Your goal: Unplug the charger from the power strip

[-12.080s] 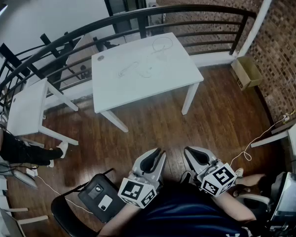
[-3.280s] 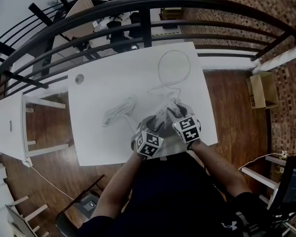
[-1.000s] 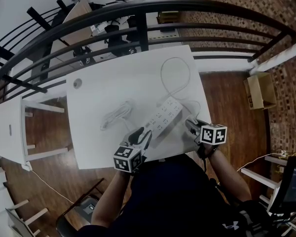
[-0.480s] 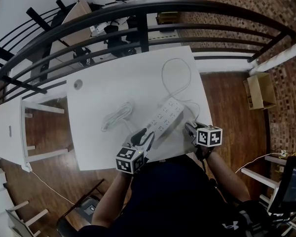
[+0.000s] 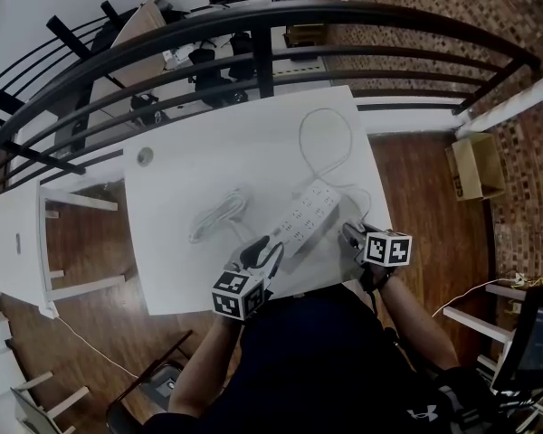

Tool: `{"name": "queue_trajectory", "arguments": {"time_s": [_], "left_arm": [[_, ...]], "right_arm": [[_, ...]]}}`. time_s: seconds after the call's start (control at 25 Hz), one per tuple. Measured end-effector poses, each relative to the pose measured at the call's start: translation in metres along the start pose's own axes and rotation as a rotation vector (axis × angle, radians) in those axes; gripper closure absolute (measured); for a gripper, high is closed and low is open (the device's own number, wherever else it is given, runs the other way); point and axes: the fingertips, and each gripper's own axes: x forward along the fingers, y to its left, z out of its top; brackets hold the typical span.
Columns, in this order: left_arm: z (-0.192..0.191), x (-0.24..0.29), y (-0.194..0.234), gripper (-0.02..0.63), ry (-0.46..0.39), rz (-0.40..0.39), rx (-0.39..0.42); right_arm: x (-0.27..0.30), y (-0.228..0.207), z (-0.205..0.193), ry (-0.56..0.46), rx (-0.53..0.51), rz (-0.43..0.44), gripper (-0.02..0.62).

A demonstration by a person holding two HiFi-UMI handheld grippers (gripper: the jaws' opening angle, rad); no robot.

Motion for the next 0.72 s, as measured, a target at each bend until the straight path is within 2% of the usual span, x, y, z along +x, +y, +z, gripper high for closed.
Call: {"name": "queue_trajectory", "arguments": {"time_s": [0.12, 0.2, 0.44, 0.56, 0.72], "left_arm": [[-0.002, -0.002, 0.003, 0.46, 0.002, -0.001, 0.011], [-0.004, -0.003, 0.008, 0.46, 0.001, 0.003, 0.022], [-0.003, -0.008, 0.011, 0.46, 0.008, -0.018, 0.039], [-0.001, -0.012, 0.01, 0.46, 0.008, -0.032, 0.045], [0.004, -0.018, 0.01, 0.46, -0.002, -0.051, 0.058]], "right_arm": [[-0.001, -0.003, -0.001, -0.003, -0.027, -0.035, 0.442], [-0.002, -0.005, -0.002, 0.004, -0.071, -0.075, 0.397], [-0.011, -0.019, -0.007, 0.048, -0.192, -0.248, 0.334], [-0.019, -0.03, -0.013, 0.047, -0.166, -0.298, 0.337], [-0.03, -0.032, -0.015, 0.007, -0.111, -0.318, 0.348]]}}
